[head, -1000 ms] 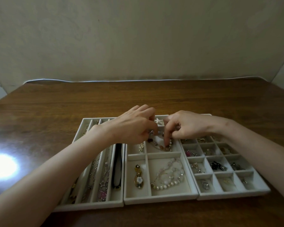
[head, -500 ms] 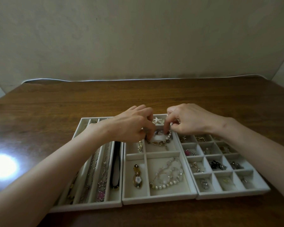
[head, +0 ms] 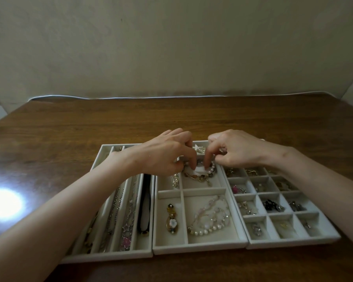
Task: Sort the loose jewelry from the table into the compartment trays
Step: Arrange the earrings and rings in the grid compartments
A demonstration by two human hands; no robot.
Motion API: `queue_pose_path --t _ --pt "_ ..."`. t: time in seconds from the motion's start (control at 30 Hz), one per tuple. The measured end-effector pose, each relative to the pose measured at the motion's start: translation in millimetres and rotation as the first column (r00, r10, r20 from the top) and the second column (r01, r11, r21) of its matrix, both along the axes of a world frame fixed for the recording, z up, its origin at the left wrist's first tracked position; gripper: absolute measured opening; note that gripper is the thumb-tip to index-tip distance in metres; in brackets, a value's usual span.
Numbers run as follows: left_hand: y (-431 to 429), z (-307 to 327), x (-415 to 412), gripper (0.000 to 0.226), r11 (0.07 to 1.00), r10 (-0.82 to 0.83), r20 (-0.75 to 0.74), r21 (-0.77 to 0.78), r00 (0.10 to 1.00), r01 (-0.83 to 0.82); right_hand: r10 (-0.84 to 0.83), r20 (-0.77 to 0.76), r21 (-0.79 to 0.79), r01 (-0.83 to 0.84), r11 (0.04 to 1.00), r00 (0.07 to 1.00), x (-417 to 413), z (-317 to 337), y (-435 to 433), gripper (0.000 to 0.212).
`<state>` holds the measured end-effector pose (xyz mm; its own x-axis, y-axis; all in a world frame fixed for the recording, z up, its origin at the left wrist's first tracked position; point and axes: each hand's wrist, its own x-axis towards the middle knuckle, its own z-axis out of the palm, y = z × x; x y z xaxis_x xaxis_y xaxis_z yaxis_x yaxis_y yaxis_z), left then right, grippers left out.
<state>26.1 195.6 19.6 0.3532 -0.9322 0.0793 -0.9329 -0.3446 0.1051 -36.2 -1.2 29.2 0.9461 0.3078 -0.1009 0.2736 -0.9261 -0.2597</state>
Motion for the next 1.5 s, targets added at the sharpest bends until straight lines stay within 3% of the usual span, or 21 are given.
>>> queue_pose_path --t 0.3,0.43,0.53,0.67,0.83,1.0,1.2,1.33,1.4,1.5 --pt "1 1 0 0.027 0.999 0.025 0.020 0.041 0.999 -0.026 0.042 -0.178 0.154 -0.015 0.988 0.983 -9 2 6 0.033" --pt "0 2 -1 0.026 1.000 0.011 -0.039 0.023 0.999 -0.010 0.021 -0.104 0.176 -0.003 0.984 0.994 -7 1 7 0.033" --pt "0 3 -2 0.025 0.999 0.002 -0.098 0.048 0.995 0.003 -0.004 -0.030 0.094 0.006 0.996 1.000 -3 2 4 0.032" --pt "0 3 -1 0.020 0.998 0.008 -0.038 0.061 0.999 -0.006 -0.022 0.049 -0.081 0.026 0.996 0.999 -1 1 1 0.026" --pt "0 3 -2 0.021 0.999 0.012 -0.028 0.043 1.000 -0.011 -0.013 0.086 -0.121 0.024 0.992 0.996 -3 2 2 0.023" --pt "-1 4 -3 0.022 1.000 0.004 -0.069 0.011 0.998 -0.003 0.009 0.041 0.045 -0.010 0.999 0.999 -8 5 2 0.030" --pt "1 -1 0 0.023 1.000 0.021 0.127 0.010 0.992 -0.022 0.000 -0.003 0.027 0.000 1.000 1.000 -14 0 4 0.031" --pt "2 -1 1 0.022 1.000 0.028 0.158 0.002 0.987 -0.029 -0.006 0.001 0.098 0.006 0.995 1.000 -16 -2 2 0.031" --pt "1 -1 1 0.021 1.000 0.023 0.112 -0.014 0.993 -0.022 -0.009 0.008 0.175 0.007 0.985 1.000 -18 0 1 0.030" --pt "-1 6 -3 0.020 1.000 0.003 -0.099 -0.023 0.995 -0.005 0.004 -0.008 0.278 -0.002 0.961 1.000 -25 5 1 0.027"
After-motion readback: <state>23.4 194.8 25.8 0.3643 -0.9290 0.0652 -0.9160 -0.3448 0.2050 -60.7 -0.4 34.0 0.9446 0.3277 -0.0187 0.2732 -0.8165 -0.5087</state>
